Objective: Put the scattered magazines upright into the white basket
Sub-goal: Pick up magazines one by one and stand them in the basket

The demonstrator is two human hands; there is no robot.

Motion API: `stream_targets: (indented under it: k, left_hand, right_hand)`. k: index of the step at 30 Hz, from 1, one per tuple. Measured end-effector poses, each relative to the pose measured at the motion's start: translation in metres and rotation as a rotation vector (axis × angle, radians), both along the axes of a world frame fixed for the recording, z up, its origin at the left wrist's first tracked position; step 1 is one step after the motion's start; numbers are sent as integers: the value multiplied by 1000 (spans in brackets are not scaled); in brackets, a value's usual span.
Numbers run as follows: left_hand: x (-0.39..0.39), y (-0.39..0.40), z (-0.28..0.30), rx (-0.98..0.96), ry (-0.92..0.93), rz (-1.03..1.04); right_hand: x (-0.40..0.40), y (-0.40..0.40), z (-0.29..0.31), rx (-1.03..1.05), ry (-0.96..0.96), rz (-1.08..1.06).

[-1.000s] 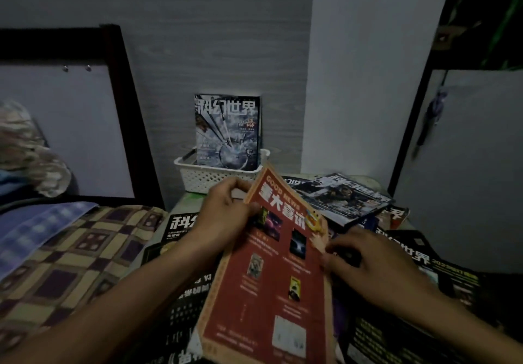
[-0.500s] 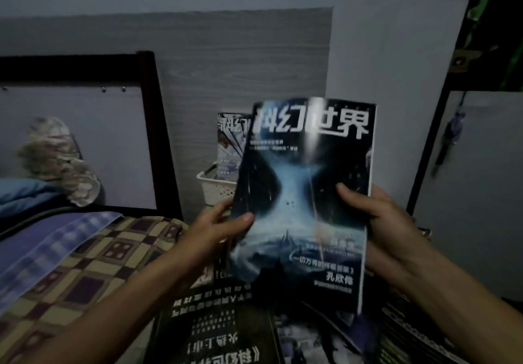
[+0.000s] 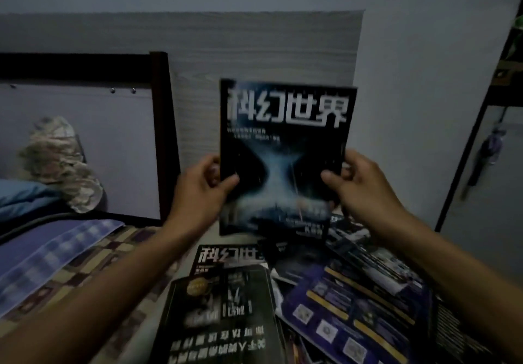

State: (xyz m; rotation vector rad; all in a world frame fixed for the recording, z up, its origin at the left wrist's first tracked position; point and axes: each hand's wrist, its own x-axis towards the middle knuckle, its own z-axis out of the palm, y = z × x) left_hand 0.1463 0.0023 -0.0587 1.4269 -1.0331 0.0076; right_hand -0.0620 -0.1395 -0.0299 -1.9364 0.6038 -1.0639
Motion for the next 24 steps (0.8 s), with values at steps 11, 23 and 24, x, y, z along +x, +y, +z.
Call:
stream_targets:
  k: [11, 23, 24]
  left_hand:
    - [138, -124, -18, 147, 30, 226]
    - [157, -160, -69, 321, 163, 353]
    - [153, -157, -67, 314, 172, 330]
  right_hand:
    - [136, -104, -26, 203, -58, -120]
    - [168, -154, -81, 238, 70, -245]
    - [162, -151, -79, 238, 81, -227]
